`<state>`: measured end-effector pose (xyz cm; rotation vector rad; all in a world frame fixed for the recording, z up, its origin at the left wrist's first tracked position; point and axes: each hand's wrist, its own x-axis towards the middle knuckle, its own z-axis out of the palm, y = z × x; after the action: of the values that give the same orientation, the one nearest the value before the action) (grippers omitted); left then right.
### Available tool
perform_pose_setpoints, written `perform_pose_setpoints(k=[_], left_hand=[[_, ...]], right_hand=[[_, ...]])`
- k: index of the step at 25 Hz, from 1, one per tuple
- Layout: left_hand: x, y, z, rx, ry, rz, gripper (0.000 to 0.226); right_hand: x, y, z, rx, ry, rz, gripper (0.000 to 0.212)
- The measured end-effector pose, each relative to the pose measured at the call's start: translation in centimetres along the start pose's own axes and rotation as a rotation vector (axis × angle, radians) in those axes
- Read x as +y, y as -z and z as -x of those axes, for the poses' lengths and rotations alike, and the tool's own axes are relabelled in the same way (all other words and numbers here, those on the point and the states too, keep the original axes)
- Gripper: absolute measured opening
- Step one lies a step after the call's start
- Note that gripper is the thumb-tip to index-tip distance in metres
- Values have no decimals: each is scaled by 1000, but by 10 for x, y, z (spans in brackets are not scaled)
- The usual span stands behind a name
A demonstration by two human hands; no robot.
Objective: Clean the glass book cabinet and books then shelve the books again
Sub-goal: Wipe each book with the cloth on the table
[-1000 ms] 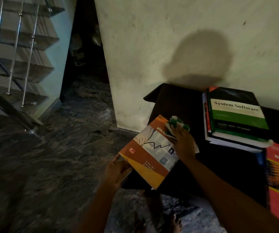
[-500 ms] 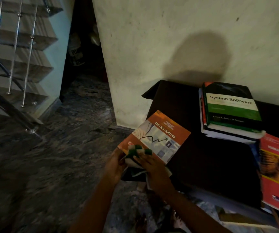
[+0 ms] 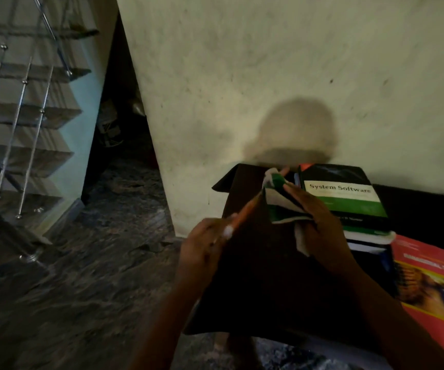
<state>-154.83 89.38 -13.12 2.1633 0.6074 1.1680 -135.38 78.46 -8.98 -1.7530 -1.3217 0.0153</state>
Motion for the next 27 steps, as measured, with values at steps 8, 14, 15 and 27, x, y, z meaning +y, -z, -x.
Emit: perform_pose_setpoints(k=[8,14,15,27], left_hand=[[-93,-61,99,-552,-461,-555,40],[-93,-44,86,-193,440,-130,49],[-101,-40,78,-158,641,-117,47],[-100,-20,69,116,1276,698,23]], right_hand=[[40,-26,38,-210,-168,-138,56],[67,-77,-10,-359,-181,96,53],[76,-86,-23,-349,-198,114,53],[52,-189,59,-553,76,239,49]])
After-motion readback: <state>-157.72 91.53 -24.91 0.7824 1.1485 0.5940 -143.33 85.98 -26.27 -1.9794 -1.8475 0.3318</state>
